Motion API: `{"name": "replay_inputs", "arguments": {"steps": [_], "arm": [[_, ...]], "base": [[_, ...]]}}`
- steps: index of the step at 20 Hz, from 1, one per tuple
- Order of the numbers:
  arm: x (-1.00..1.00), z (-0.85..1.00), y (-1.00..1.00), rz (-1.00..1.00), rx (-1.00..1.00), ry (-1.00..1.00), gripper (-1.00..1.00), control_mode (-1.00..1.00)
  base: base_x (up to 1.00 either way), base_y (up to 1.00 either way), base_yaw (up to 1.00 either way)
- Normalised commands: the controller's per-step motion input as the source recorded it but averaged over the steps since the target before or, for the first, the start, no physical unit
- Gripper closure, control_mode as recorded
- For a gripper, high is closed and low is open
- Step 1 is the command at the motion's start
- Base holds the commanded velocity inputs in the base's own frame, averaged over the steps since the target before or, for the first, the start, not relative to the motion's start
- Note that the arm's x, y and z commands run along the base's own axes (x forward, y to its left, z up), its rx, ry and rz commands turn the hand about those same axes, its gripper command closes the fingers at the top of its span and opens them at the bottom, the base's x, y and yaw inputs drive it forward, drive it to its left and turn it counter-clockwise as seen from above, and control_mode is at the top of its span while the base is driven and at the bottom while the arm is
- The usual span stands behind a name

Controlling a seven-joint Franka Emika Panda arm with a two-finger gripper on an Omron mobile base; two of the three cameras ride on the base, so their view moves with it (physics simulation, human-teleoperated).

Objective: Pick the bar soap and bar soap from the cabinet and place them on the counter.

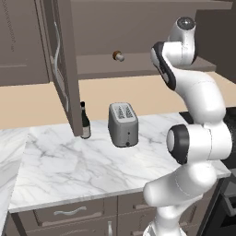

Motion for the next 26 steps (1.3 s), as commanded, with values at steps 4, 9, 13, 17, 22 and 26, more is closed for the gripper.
{"name": "replay_inputs", "arguments": {"steps": [4,9,13,17,22,26], "arm": [[0.30,-0.03,-0.04,0.00,0.01,0.02,-1.00,-1.00],[0.25,0.00,-0.06,0.00,0.01,0.01,-1.00,-1.00],[0.25,0.00,-0.08,0.00,0.01,0.02,-1.00,-1.00],[0.27,0.00,-0.06,0.00,0.02,0.03,-1.00,-1.00],[0.29,-0.02,-0.02,0.00,0.02,0.04,-1.00,-1.00],[0.30,-0.15,-0.01,0.00,0.02,0.04,-1.00,-1.00]], "base": [[0.00,0.00,0.00],[0.00,0.00,0.00],[0.00,0.00,0.00],[0.00,0.00,0.00],[0.00,0.00,0.00],[0.00,0.00,0.00]]}}
